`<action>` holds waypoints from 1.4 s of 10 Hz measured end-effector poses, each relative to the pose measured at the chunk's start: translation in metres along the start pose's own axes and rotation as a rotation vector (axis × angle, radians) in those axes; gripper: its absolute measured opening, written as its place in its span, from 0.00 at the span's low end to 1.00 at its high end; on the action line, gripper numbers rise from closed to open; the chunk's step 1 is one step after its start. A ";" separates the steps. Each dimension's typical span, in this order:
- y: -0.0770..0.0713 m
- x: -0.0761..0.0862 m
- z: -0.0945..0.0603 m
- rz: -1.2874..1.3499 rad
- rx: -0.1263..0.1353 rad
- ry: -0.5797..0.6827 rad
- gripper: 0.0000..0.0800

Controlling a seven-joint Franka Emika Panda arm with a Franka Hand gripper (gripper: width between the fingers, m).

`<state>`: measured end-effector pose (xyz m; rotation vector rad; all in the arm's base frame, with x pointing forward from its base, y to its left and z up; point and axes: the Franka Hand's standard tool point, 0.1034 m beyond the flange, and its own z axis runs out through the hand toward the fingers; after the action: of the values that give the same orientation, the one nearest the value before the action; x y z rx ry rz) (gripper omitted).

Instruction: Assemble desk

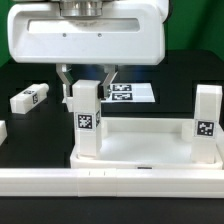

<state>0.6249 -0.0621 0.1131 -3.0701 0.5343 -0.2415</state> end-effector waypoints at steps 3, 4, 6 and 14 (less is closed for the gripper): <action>-0.006 -0.002 0.000 0.321 0.006 -0.012 0.37; -0.006 -0.002 0.000 0.389 0.006 -0.013 0.37; -0.007 -0.003 0.000 0.570 0.007 -0.016 0.37; -0.008 -0.003 0.001 0.337 0.013 -0.017 0.78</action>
Offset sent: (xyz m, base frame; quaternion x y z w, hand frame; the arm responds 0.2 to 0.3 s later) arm 0.0001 0.0058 -0.0033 -0.0134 -0.0185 0.2239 0.9743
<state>0.6246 -0.0530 0.1124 -2.9011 1.0269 -0.2092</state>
